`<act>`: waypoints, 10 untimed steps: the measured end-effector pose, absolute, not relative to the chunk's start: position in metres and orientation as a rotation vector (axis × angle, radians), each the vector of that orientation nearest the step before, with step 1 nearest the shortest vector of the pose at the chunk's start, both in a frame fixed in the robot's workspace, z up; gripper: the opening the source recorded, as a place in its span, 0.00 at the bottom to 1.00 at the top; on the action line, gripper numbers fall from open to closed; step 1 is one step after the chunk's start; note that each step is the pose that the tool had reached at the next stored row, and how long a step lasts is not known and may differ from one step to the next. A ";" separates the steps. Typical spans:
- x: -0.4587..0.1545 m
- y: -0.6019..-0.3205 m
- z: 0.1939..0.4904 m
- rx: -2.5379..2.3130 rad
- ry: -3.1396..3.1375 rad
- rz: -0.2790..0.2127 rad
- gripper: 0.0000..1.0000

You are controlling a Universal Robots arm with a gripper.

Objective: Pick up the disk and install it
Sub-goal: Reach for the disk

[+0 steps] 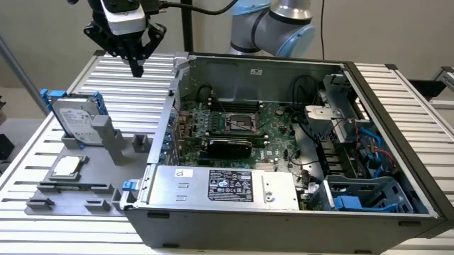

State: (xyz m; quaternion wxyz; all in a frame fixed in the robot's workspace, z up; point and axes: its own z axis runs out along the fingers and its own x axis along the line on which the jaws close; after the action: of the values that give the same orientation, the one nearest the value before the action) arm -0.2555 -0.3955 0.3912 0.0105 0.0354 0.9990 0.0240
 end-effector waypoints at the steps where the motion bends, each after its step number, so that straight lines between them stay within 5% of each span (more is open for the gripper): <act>1: -0.260 -0.395 0.391 0.110 3.118 0.075 0.00; 10: -0.301 -0.392 0.388 0.110 3.118 0.074 0.00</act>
State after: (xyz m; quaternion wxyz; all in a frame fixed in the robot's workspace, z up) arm -0.3009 -0.3924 0.3881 0.0103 0.0354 0.9990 0.0238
